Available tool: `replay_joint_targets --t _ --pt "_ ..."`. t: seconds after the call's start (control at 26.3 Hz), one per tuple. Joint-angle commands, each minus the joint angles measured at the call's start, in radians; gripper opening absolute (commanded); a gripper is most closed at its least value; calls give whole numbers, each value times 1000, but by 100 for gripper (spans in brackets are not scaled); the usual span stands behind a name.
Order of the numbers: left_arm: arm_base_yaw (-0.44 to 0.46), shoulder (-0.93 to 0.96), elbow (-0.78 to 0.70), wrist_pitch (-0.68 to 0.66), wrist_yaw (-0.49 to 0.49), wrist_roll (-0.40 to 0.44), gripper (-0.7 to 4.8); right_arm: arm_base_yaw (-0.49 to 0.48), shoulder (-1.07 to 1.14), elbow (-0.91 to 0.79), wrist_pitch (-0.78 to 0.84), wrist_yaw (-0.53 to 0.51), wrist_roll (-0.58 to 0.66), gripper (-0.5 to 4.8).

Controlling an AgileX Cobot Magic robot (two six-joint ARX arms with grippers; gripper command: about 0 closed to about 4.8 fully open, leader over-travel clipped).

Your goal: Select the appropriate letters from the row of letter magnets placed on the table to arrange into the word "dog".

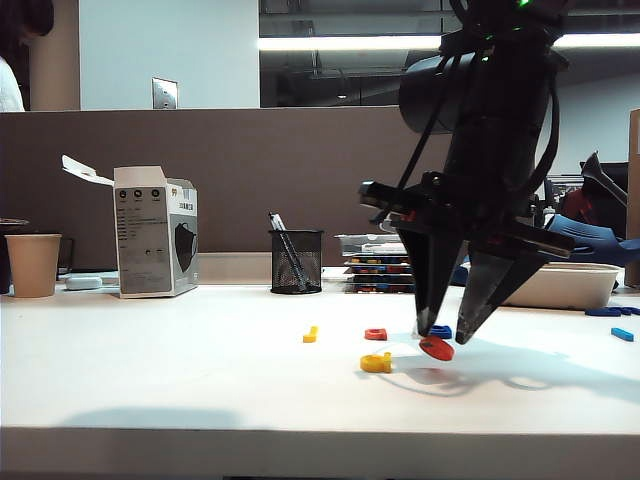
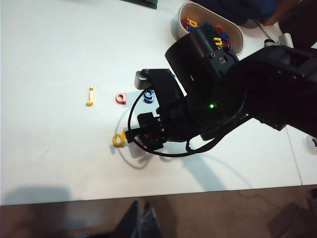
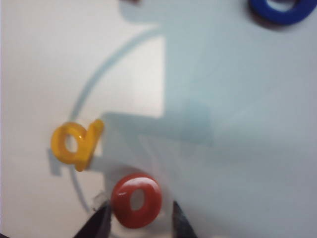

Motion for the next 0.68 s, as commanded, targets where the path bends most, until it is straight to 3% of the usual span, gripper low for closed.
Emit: replay_joint_targets --t 0.04,0.11,0.46,0.68 --pt "-2 -2 1 2 -7 1 -5 0 -5 3 -1 6 -11 131" --pt "-2 -2 1 2 -7 1 -5 0 -5 3 3 10 -11 95" --pt "-2 -2 1 2 -6 1 -5 0 -5 7 18 47 -14 94" --pt "-2 -2 1 2 -7 1 -5 -2 -6 95 27 56 -14 94"
